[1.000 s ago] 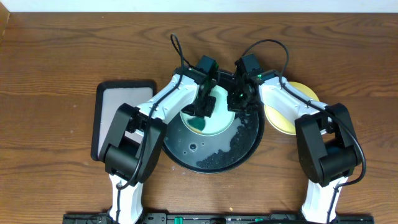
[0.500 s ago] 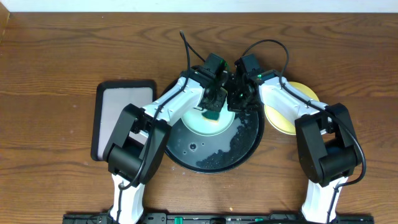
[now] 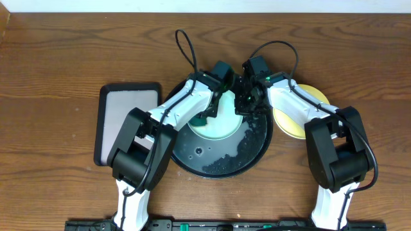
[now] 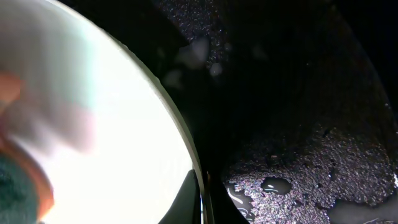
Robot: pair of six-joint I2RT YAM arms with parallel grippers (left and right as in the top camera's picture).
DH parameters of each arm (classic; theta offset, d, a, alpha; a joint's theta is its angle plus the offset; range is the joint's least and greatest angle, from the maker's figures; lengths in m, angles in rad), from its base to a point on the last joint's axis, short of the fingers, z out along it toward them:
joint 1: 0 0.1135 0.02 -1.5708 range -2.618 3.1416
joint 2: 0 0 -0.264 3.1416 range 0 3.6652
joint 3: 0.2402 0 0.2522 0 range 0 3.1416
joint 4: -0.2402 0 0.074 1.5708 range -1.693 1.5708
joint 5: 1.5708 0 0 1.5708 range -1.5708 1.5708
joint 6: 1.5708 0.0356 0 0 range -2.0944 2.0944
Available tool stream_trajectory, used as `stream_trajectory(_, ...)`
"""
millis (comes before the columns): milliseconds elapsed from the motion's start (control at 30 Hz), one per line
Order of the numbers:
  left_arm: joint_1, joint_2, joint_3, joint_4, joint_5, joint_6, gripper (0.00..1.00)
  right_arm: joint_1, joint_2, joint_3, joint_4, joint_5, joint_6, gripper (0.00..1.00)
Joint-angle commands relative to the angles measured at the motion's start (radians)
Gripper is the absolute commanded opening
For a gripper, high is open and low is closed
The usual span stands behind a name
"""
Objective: Clean dirty plates on tray and stack at the side
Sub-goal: 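Scrub the pale green plate with the sponge in the left gripper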
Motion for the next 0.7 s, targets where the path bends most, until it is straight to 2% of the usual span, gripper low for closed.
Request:
stream_trajectory(0,0.02,0.022,-0.015,-0.079,0.075,-0.009,0.08,0.011,0.027,-0.029,-0.019,0.043,0.009,0.01)
stream_trajectory(167,0.02,0.022,-0.015,-0.08,0.446,0.221,0.07,0.011,0.027,-0.029,-0.019,0.043,0.009,0.01)
stream_trajectory(267,0.02,0.022,-0.015,-0.063,0.603,0.309,0.08,0.011,0.027,-0.029,-0.019,0.043,0.009,0.01)
stream_trajectory(500,0.021,0.022,-0.015,0.048,0.621,0.311,0.08,0.011,0.027,-0.029,-0.02,0.04,0.008,0.01)
stream_trajectory(667,0.021,0.022,-0.015,0.16,0.523,0.31,0.08,0.011,0.027,-0.029,-0.02,0.04,0.008,0.01)
